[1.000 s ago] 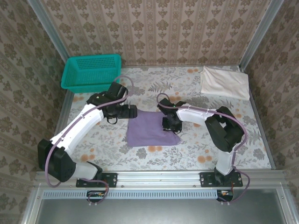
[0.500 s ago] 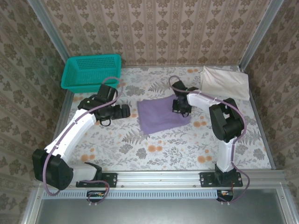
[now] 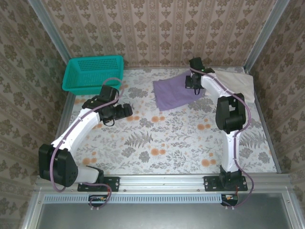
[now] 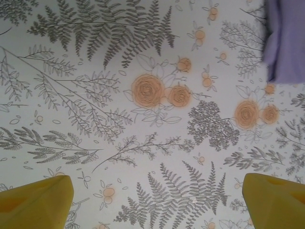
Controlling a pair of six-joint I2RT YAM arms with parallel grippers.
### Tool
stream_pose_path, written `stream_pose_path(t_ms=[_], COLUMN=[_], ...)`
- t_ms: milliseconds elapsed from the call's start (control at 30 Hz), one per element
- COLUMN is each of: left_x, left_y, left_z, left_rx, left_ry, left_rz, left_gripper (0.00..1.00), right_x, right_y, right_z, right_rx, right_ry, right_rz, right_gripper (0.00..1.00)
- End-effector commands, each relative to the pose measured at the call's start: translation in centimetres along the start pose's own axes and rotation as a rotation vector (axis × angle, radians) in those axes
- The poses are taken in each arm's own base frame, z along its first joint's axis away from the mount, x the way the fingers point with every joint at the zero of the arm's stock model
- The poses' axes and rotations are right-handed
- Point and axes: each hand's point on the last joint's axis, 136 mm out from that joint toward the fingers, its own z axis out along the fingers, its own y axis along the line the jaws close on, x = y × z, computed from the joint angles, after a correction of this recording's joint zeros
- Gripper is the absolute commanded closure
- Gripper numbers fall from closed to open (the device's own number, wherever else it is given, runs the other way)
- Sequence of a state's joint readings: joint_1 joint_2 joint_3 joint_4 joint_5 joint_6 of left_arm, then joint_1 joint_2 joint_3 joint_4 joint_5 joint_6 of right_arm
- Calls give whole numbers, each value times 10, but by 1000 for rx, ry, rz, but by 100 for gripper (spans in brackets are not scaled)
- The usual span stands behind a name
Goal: Fold and stack the t-shirts
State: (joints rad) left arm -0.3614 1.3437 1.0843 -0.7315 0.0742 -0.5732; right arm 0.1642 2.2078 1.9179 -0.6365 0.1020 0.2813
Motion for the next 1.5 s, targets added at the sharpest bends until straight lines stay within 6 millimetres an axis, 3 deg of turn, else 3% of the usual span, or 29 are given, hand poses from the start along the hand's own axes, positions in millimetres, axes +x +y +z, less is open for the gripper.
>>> stream_pose_path(t_ms=[0,200,433,767,933,1067,1333,1467], left_x=[-8,-6,-9,-22,-21,-16,-13,-13], left_y=[8,26,41,43,41,41,40,41], left_z=[-7,-6,-12,-18,-17,-15,-13,-13], left_rx=[-10,-66,-112,-156,-151,-145,-135,-141], left_ry=[-37,-9,-3,-24,-19,-7,2,2], left_rz=[-31,-40,-14,60,58,48,32,30], left_gripper=[7,8,7,6,6,6,6,6], right_x=[-34,-71,-91,-84,-83,-91,-101,-99], right_y=[-28,-52,-68,-83,-114,-126,-144,-165], right_z=[-10,-31,-64,-108,-115,-127,-135,-128], right_rx=[61,85,80,-53,-10,-6,41,63], right_ry=[-49,-96,-101,-65,-59,-94,-129,-114], right_rz=[-11,-32,-90,-124,-93,-84,-79,-50], right_gripper=[100,100,100,100,100,100,100,100])
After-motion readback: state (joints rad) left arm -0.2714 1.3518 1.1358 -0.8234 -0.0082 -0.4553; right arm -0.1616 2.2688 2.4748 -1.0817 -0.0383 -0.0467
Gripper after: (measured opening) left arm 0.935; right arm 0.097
